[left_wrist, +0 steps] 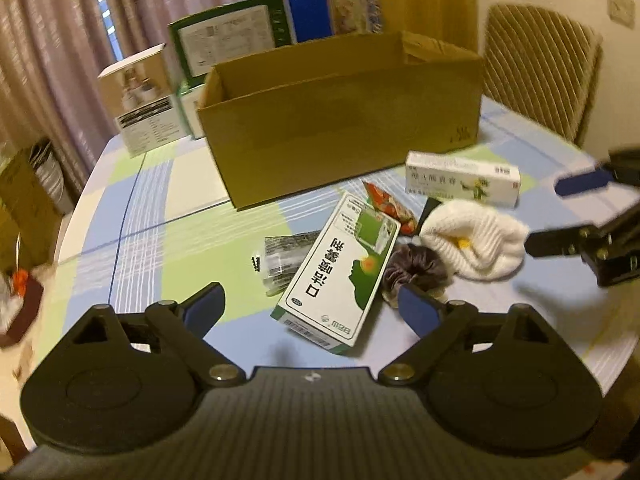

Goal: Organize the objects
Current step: 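Move both tools back toward the remaining items on the table, then grasp the green medicine box with the left tool while the right tool grasps the white sock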

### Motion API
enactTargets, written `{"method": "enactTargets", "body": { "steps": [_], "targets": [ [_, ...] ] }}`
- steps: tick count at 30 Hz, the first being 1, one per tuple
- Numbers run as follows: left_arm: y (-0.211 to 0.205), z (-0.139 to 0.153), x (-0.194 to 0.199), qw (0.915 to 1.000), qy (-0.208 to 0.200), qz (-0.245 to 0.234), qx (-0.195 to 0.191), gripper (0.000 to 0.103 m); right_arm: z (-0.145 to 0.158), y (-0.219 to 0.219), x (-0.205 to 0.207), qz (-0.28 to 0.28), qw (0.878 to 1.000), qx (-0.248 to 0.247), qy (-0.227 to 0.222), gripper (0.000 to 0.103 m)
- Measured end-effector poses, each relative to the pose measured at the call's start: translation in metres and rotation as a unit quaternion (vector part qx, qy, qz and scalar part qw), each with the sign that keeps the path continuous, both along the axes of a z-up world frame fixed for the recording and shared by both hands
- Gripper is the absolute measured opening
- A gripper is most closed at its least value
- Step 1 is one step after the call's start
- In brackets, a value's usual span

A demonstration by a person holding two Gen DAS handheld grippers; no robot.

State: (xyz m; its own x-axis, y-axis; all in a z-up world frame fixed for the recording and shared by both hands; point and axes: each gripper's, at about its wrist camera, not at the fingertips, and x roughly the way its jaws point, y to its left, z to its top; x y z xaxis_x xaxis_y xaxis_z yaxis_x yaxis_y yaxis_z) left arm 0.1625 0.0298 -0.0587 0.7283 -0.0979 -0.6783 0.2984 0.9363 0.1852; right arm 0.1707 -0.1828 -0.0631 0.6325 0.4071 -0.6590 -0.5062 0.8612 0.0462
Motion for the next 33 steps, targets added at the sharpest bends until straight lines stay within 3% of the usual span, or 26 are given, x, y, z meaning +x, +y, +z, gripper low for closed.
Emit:
{"method": "enactTargets", "body": {
  "steps": [6,10,16,18,21,29,33],
  "targets": [
    [-0.005,-0.018,0.014,0.9978,0.005,-0.041,0.052,0.088,-0.012,0.016,0.015,0.023,0.999,-0.028,-0.004,0.080],
    [-0.007,-0.028,0.026,0.9967,0.024,-0.057,0.052,0.078,-0.021,0.023,0.026,0.032,0.999,-0.029,0.012,0.076],
    [-0.015,-0.038,0.036,0.9953,0.039,-0.067,0.057,0.061,-0.029,0.037,0.034,0.048,0.998,-0.045,0.019,0.052],
    [-0.015,-0.039,0.035,0.9958,0.040,-0.062,0.054,0.059,-0.027,0.037,0.033,0.045,0.998,-0.040,0.016,0.035],
    [-0.012,-0.037,0.031,0.9971,0.055,-0.043,0.031,0.057,-0.023,0.030,0.032,0.030,0.999,-0.030,0.024,0.028],
    [-0.002,-0.023,0.003,0.9949,0.090,0.001,-0.047,0.054,-0.006,-0.009,0.013,-0.034,0.997,0.006,0.074,0.028],
    [-0.008,-0.024,-0.007,0.9965,0.078,-0.003,-0.030,0.055,-0.005,-0.017,-0.002,-0.027,0.997,0.007,0.077,0.034]
  ]
}}
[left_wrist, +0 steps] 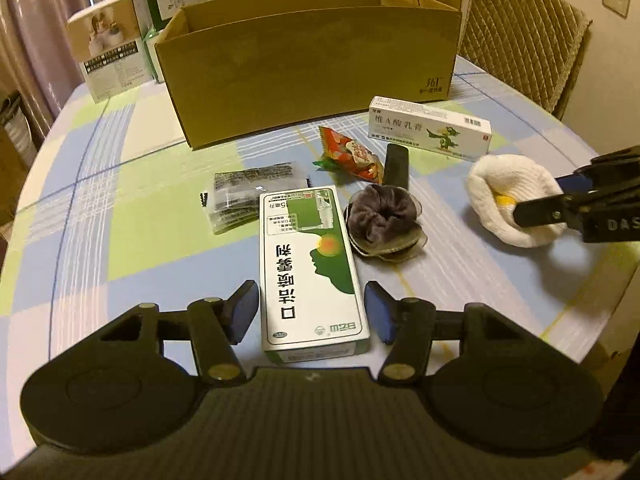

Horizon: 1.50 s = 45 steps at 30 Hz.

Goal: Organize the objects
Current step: 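Grasp the green medicine box with the left tool while the right tool grasps the white sock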

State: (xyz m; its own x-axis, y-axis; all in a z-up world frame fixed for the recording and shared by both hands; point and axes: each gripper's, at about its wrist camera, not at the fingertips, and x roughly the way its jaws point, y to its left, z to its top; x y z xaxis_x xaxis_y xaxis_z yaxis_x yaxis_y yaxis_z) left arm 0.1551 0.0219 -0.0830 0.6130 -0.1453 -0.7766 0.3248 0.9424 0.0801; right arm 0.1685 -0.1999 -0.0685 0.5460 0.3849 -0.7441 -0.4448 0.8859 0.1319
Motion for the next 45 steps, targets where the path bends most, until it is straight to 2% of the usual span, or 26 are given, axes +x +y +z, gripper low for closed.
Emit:
{"method": "enactTargets", "body": {
  "steps": [1,3,5,6,13,15,17,21,24,31,32,40,45],
  "targets": [
    [-0.002,-0.001,0.000,0.9999,-0.004,-0.002,0.010,0.057,-0.001,0.001,-0.002,0.008,1.000,-0.003,-0.004,0.038],
    [-0.004,-0.003,0.000,0.9996,-0.011,0.003,0.027,0.062,-0.003,0.002,-0.004,0.025,1.000,-0.011,-0.012,0.058],
    [-0.003,-0.004,0.004,0.9997,-0.008,0.007,0.020,0.064,-0.005,0.005,-0.007,0.031,0.999,-0.025,-0.021,0.072],
    [-0.003,-0.005,0.005,0.9998,-0.007,0.008,0.017,0.067,-0.005,0.006,-0.008,0.036,0.999,-0.029,-0.025,0.075],
    [0.002,-0.009,0.011,0.9998,-0.004,0.019,0.006,0.067,-0.018,0.022,-0.008,0.067,0.992,-0.092,-0.050,0.076],
    [0.003,-0.010,0.012,0.9998,-0.005,0.020,0.005,0.067,-0.023,0.028,-0.008,0.079,0.988,-0.120,-0.060,0.073],
    [0.002,-0.010,0.014,0.9998,-0.004,0.019,0.003,0.067,-0.027,0.031,-0.008,0.083,0.985,-0.135,-0.066,0.065],
    [-0.002,-0.013,0.019,0.9998,-0.005,0.016,0.010,0.067,-0.025,0.030,-0.007,0.076,0.986,-0.134,-0.068,0.045],
    [-0.003,-0.014,0.023,0.9998,-0.004,0.016,0.011,0.066,-0.021,0.027,-0.006,0.063,0.988,-0.121,-0.070,0.035],
    [-0.004,-0.018,0.034,0.9997,0.012,0.020,0.006,0.057,-0.015,0.024,-0.001,0.039,0.993,-0.091,-0.057,0.033],
    [-0.005,-0.019,0.035,0.9997,0.015,0.020,0.005,0.052,-0.015,0.023,-0.001,0.035,0.994,-0.086,-0.054,0.033],
    [-0.004,-0.015,0.034,0.9989,0.021,0.040,0.009,0.051,-0.012,0.018,0.001,0.017,0.997,-0.064,-0.045,0.032],
    [0.004,-0.001,0.028,0.9980,0.010,0.061,-0.017,0.051,-0.007,0.012,0.004,-0.002,0.999,-0.032,-0.031,0.031]
  ]
}}
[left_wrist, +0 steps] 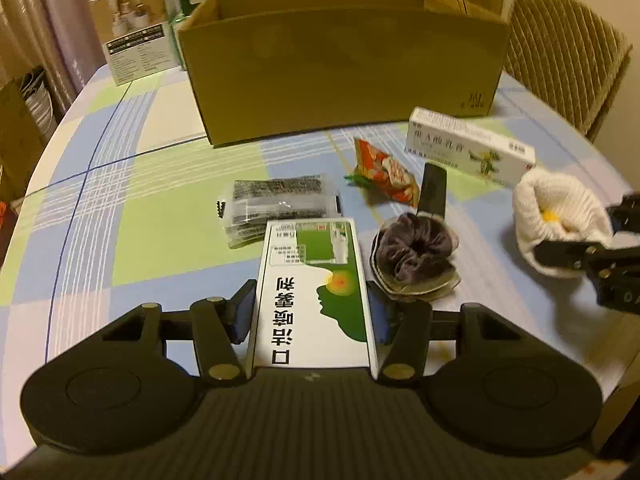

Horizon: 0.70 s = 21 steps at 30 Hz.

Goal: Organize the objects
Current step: 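Grasp the green medicine box with the left tool while the right tool grasps the white sock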

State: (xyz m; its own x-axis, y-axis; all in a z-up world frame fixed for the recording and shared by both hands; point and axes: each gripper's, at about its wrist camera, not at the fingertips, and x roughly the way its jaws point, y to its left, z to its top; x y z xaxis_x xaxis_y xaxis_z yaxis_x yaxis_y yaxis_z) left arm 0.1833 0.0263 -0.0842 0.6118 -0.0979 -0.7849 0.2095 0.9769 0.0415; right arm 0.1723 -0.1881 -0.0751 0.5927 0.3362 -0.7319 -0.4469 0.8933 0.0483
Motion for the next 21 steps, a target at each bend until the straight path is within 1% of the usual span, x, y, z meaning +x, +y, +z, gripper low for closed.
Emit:
{"method": "enactTargets", "body": {
  "steps": [2,7,13,17,21],
  "targets": [
    [0.000,0.005,-0.002,1.0000,-0.006,0.001,-0.002,0.051,0.003,-0.002,0.000,-0.007,1.000,0.013,0.005,0.030],
    [-0.004,0.012,-0.007,0.9999,-0.012,-0.001,-0.004,0.051,0.009,0.000,-0.004,-0.009,1.000,0.019,0.000,0.030],
    [-0.006,0.004,-0.010,0.9999,0.007,-0.010,-0.001,0.051,0.006,-0.002,-0.006,-0.014,1.000,0.016,0.008,0.030],
    [-0.006,-0.010,-0.004,0.9991,0.040,-0.010,-0.004,0.051,0.005,0.000,-0.006,-0.013,1.000,0.019,0.011,0.030],
    [-0.006,-0.016,0.003,0.9992,0.040,-0.009,-0.006,0.053,0.003,0.001,-0.004,-0.012,1.000,0.020,0.015,0.030]
  ]
}}
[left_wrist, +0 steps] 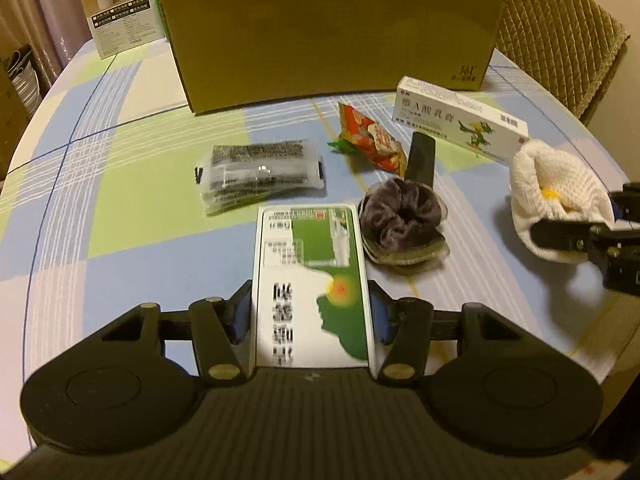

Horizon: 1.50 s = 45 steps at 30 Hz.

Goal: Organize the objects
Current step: 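Grasp the green medicine box with the left tool while the right tool grasps the white sock, then carry the medicine box and sock into the cardboard box and release both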

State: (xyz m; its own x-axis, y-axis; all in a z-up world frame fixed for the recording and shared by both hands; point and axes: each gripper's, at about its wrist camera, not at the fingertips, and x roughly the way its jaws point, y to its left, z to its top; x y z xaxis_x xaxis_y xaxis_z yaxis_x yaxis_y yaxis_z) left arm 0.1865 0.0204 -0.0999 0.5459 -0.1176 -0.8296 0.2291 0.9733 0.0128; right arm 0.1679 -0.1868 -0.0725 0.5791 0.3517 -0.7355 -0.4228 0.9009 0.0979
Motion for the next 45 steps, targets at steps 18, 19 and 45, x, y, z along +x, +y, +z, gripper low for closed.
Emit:
{"method": "enactTargets", "body": {
  "steps": [18,19,45],
  "targets": [
    [0.002,0.031,-0.006,0.9993,-0.028,0.024,0.004,0.050,0.012,-0.004,0.002,-0.011,1.000,0.024,-0.009,0.030],
    [0.002,0.038,-0.006,0.9990,-0.035,0.026,0.004,0.050,0.015,-0.004,0.002,-0.013,0.999,0.028,-0.009,0.030],
    [-0.034,0.153,-0.015,0.9943,-0.100,0.022,-0.029,0.051,0.130,-0.018,-0.001,-0.012,0.996,0.056,-0.064,0.030]
  ]
}}
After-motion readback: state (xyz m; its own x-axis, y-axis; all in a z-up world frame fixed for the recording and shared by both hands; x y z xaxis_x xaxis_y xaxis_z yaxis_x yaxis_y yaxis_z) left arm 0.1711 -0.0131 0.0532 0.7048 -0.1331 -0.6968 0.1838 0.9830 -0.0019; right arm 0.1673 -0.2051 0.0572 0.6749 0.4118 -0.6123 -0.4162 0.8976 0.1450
